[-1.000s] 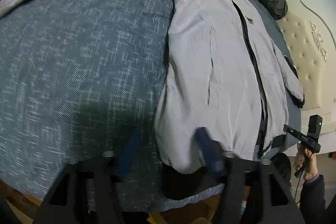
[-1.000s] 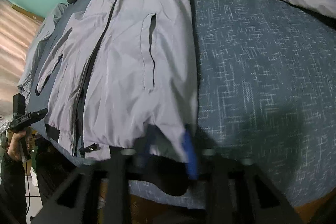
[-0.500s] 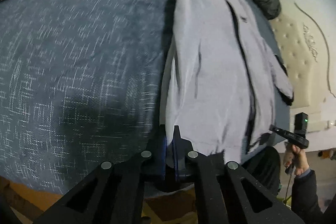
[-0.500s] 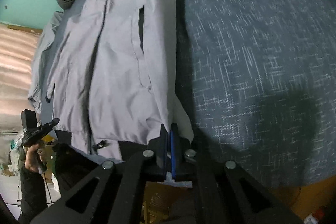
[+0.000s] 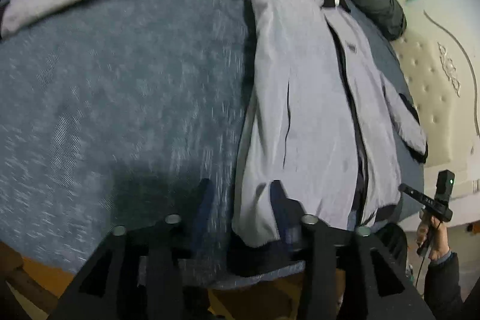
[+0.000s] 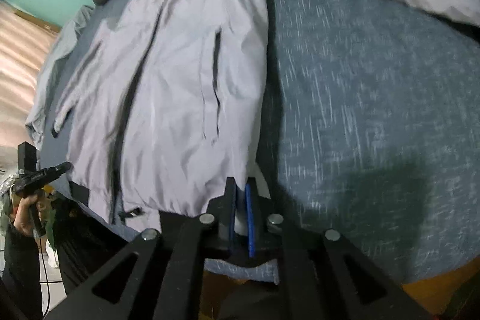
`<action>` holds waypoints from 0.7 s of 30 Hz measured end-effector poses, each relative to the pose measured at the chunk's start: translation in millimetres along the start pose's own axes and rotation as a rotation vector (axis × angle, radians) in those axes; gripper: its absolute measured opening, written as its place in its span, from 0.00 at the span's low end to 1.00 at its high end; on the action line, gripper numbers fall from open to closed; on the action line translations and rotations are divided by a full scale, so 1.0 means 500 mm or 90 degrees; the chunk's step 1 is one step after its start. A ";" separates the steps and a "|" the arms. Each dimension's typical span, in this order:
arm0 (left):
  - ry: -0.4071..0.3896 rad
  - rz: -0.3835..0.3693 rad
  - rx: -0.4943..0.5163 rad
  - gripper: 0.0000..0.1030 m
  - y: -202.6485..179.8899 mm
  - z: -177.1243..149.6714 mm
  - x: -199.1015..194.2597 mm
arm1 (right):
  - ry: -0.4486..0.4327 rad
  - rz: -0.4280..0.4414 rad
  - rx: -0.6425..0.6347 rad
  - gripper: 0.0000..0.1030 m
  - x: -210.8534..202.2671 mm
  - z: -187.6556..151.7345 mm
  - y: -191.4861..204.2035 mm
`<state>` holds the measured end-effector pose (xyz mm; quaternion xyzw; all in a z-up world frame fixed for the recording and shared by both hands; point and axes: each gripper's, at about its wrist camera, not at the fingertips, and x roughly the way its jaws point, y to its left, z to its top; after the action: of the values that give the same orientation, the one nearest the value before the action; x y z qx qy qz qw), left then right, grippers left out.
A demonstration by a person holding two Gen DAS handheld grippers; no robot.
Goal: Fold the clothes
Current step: 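Open both grippers and move them up the jacket toward the black collar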
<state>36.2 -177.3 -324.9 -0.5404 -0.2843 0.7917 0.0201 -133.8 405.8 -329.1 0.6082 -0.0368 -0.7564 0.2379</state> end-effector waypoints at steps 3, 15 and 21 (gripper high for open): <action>-0.028 0.023 0.027 0.43 -0.028 0.028 -0.015 | -0.036 -0.003 -0.011 0.14 -0.028 0.019 -0.002; -0.069 0.056 0.086 0.57 -0.115 0.252 -0.003 | -0.108 0.017 -0.053 0.27 -0.083 0.144 -0.014; -0.084 0.071 0.131 0.57 -0.183 0.423 0.055 | -0.135 0.017 -0.069 0.38 -0.069 0.275 -0.003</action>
<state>-184.0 -182.1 -251.2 -0.4969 -0.1722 0.8505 0.0126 -258.0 389.1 -263.4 0.5102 -0.0290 -0.8141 0.2757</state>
